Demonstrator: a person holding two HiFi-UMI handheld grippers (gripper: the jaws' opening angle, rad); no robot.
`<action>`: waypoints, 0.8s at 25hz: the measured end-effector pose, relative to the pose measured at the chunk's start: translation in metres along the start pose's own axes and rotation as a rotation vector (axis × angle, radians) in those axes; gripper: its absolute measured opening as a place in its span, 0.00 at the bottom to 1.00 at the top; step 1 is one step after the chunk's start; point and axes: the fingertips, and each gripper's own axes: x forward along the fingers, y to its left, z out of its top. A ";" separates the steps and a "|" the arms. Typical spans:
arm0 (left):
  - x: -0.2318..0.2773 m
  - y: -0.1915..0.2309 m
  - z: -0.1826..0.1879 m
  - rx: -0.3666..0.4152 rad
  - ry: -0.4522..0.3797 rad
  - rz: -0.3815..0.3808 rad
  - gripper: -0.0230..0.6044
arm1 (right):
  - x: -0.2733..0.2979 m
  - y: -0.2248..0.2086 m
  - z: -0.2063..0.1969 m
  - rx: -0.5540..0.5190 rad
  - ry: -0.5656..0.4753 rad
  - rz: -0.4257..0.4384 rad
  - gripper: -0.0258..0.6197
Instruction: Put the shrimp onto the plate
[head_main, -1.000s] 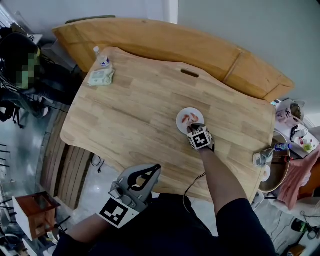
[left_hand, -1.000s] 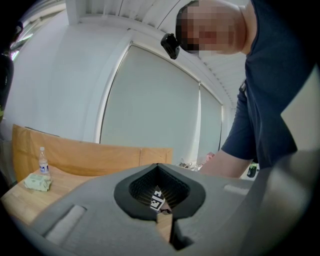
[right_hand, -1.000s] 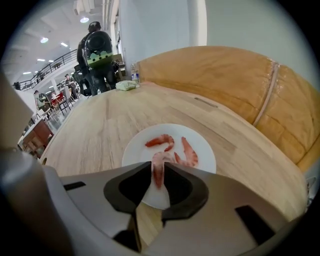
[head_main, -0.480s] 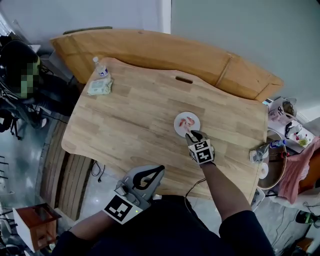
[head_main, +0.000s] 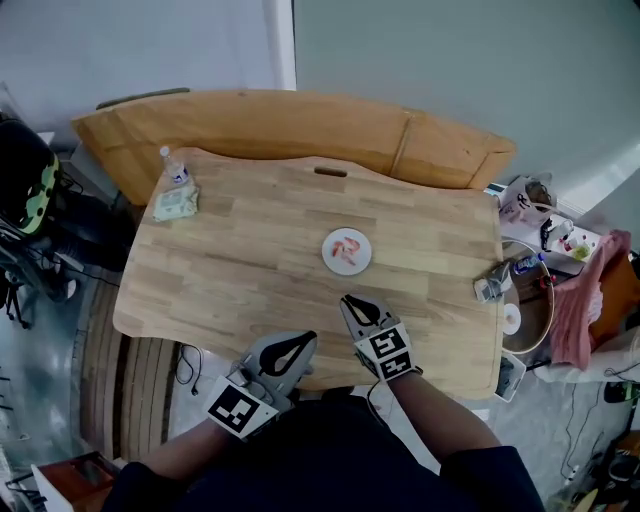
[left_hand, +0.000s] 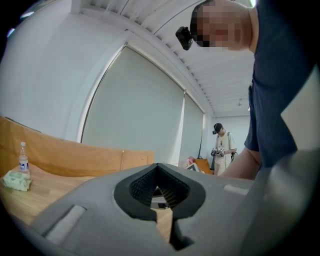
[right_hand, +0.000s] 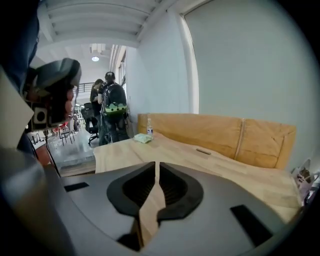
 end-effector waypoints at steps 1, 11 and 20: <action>0.000 -0.001 0.000 0.002 -0.002 -0.011 0.03 | -0.008 0.008 0.008 0.001 -0.022 -0.003 0.09; -0.009 -0.024 -0.006 0.016 0.009 -0.102 0.03 | -0.092 0.064 0.080 0.033 -0.219 -0.025 0.06; -0.012 -0.044 -0.005 0.040 0.006 -0.163 0.03 | -0.135 0.099 0.097 0.009 -0.316 -0.021 0.05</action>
